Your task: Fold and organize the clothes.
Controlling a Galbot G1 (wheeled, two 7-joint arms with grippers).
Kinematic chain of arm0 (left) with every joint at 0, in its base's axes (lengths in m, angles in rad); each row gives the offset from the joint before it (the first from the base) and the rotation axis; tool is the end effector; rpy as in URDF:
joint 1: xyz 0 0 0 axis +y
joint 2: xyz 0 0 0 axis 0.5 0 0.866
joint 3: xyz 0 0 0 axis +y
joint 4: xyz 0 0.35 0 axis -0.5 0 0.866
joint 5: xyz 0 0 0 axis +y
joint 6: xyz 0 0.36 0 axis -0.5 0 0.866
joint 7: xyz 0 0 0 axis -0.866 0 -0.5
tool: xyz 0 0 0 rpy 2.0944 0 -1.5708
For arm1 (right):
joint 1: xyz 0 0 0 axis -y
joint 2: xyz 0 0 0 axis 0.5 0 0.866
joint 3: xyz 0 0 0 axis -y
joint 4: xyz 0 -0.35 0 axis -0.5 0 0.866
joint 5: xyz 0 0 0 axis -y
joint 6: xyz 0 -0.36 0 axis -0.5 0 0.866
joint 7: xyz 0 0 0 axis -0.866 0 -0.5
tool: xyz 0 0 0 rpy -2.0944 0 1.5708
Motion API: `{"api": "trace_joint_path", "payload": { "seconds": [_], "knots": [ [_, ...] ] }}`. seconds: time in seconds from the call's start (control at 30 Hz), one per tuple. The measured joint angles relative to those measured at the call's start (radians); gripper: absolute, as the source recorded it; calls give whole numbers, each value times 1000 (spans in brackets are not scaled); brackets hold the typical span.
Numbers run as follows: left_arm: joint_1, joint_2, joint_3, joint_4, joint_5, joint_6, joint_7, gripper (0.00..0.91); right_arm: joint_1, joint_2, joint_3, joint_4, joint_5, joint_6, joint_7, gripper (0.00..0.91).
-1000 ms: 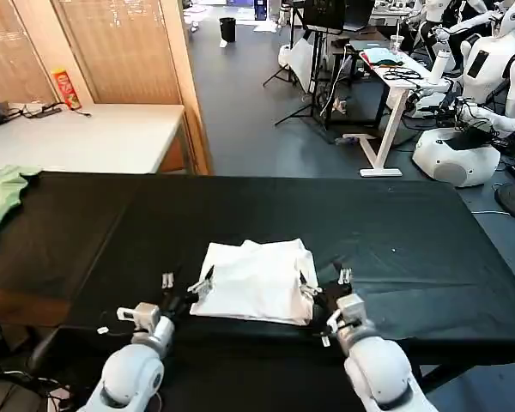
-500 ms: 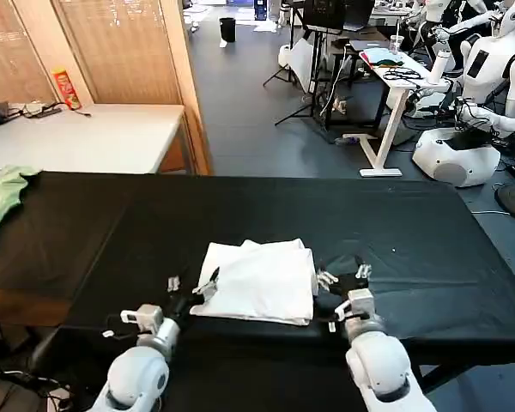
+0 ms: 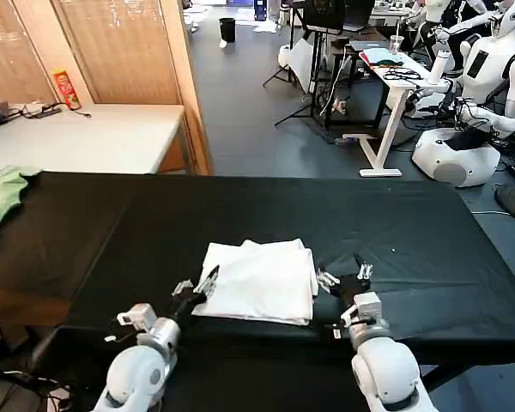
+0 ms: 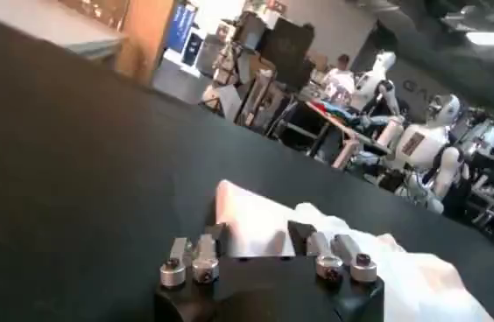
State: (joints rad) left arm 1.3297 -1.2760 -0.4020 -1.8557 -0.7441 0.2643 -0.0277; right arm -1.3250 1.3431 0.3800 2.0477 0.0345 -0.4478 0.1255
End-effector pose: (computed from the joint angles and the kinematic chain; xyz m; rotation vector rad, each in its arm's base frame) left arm 0.2596 0.0322 -0.3359 -0.3043 -2.7013 0.6446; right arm 0.2522 0.0029 -0.2698 0.0908 -2.8717 0.2706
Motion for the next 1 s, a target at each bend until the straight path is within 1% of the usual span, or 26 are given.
{"api": "trace_joint_path", "payload": {
  "seconds": [0.03,0.07,0.1,0.3,0.4,0.53,0.67,0.77,1.0],
  "knots": [
    [0,0,-1,2,-16,2,0,263,0,-1,1,0,0,0,0,878],
    [0,-1,-1,2,-27,4,1,146,0,-1,2,0,0,1,0,878],
    [0,-1,-1,2,-40,7,1,0,0,-1,3,0,0,1,0,878],
    [-10,-9,-4,2,-84,24,-2,0,0,3,4,0,0,3,0,878],
    [-12,-10,-4,2,-68,22,-5,0,-1,7,10,0,-1,5,0,878],
    [-23,-5,-6,-8,35,4,-7,0,-6,8,17,0,-3,9,0,878],
    [-45,33,-25,-33,196,4,-12,0,-13,8,25,1,-3,13,0,878],
    [-56,95,-46,-61,308,5,-7,0,-17,8,25,1,-4,16,0,878],
    [-31,307,-134,-107,434,-6,-1,0,-17,17,12,-7,-8,18,-1,878]
  ]
}}
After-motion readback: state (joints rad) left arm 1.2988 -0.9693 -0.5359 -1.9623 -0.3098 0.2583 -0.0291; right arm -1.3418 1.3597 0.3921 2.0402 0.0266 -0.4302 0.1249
